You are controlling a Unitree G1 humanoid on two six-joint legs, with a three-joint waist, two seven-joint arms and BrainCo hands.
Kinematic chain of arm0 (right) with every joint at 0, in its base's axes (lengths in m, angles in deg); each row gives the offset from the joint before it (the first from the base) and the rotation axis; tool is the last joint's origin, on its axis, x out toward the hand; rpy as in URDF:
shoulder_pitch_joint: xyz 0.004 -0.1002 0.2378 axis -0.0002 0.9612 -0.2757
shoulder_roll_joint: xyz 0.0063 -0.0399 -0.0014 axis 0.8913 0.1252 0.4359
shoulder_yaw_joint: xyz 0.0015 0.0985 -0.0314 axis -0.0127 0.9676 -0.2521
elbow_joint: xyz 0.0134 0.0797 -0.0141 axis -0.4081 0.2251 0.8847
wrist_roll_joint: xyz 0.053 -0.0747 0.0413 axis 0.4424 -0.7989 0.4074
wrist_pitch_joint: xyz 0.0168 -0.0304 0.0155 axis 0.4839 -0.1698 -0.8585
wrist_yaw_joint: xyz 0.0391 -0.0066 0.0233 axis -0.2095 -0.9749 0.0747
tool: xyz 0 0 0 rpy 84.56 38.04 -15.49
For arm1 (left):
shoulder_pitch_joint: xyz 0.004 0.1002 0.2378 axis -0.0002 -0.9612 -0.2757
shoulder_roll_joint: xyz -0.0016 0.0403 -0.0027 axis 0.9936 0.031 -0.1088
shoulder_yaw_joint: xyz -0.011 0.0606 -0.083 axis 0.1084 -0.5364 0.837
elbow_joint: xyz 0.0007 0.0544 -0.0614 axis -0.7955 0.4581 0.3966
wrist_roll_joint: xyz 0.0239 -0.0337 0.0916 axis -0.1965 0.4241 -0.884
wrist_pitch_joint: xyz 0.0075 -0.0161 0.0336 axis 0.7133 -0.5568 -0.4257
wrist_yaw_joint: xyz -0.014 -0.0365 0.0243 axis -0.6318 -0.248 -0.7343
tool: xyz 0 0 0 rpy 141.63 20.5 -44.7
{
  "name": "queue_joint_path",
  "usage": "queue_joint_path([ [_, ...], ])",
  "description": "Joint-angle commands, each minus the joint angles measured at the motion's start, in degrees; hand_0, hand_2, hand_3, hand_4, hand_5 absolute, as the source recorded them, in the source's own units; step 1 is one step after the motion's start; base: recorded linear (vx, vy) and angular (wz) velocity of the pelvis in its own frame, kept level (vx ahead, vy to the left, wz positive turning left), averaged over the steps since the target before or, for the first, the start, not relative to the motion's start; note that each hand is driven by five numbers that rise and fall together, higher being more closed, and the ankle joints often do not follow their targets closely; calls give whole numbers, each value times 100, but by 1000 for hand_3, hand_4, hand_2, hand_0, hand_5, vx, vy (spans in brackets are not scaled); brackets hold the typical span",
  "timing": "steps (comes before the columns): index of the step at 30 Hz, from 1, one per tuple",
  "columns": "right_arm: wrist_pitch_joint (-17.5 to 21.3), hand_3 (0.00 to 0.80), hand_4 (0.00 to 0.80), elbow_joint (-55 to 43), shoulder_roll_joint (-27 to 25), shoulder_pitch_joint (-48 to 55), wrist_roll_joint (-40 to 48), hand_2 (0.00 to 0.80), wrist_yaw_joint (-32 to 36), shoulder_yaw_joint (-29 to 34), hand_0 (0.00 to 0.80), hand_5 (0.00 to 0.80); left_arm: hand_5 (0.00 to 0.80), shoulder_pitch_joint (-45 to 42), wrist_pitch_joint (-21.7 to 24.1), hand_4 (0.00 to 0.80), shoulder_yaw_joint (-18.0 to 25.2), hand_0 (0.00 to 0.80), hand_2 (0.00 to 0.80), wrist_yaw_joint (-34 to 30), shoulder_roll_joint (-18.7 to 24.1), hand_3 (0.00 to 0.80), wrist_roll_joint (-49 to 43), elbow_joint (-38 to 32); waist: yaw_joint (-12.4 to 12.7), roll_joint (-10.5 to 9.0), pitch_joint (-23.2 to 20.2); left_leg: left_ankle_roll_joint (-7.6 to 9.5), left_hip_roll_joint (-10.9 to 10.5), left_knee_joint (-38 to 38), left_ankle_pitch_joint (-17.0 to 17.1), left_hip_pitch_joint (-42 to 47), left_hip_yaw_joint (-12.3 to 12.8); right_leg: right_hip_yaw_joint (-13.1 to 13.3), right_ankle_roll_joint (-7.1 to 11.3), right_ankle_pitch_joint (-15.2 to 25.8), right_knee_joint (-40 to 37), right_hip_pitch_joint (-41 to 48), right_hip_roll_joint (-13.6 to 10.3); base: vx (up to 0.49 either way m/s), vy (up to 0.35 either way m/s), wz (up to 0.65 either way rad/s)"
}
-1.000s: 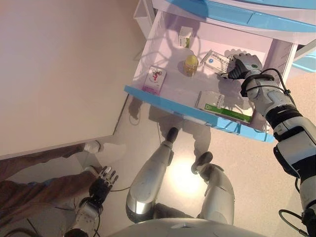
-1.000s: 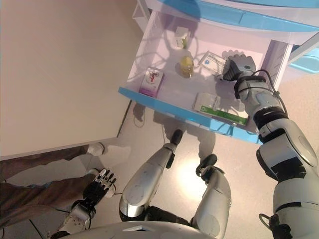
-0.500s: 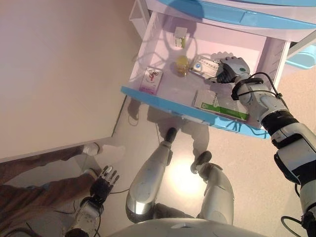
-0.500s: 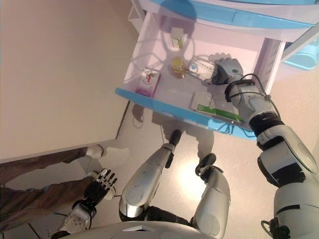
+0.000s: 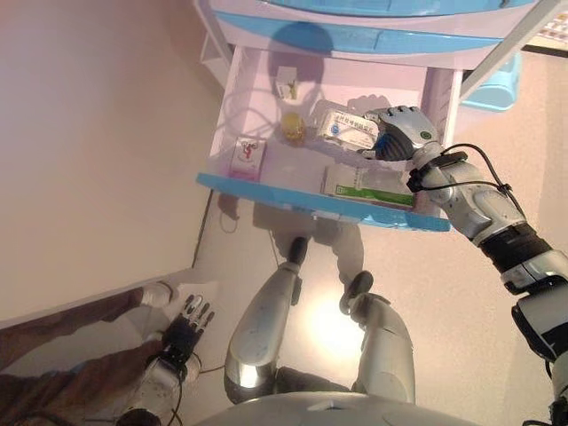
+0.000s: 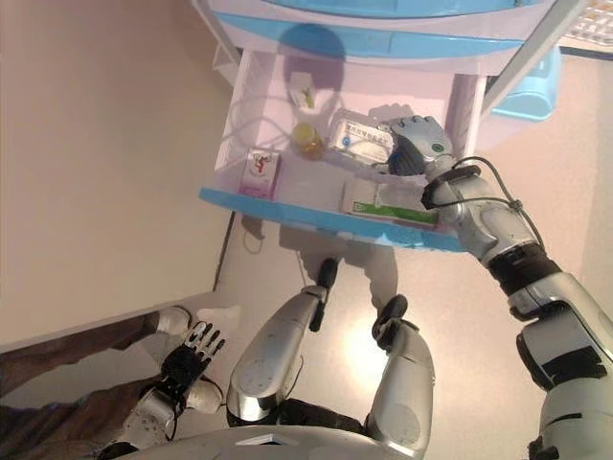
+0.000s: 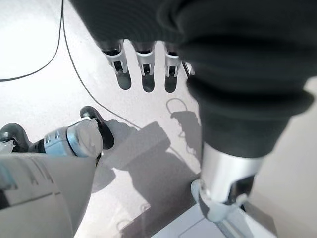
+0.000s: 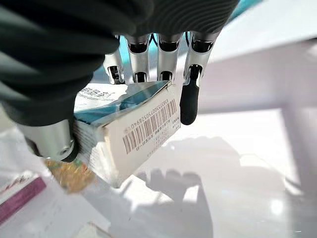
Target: Open the drawer and pick up the medicine
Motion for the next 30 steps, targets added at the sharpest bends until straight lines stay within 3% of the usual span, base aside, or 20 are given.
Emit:
queue_joint_path([
  [1,318,800,800,-549,-287,-32,-47,800,-39,246,800,800,0,-571,39,0,273,0,0,-37,40,0,-173,69,-80,-101,-286,130,-90,-418,-584,451,325,-60,299,81,199,144,8,-13,-27,-18],
  [10,1263,800,800,-2049,-599,442,466,800,558,752,800,800,0,-520,52,0,504,0,0,-14,-7,0,-319,389,-270,-277,-514,105,-72,-653,-635,760,438,51,392,127,11,390,99,9,-15,-12],
  [18,1866,800,800,-3596,-787,686,1243,800,1186,1193,800,800,0,-495,134,0,644,0,0,-91,-80,0,-559,609,-393,-393,-864,62,-38,-1038,-572,1056,510,144,496,203,-215,604,201,30,-2,-6],
  [30,1845,800,800,-4705,-706,737,1989,800,1460,1722,800,800,0,-485,194,0,696,0,0,0,-188,0,-880,848,-462,-541,-1366,49,-42,-1301,-592,1405,482,219,520,182,-428,932,291,46,-13,-4],
])
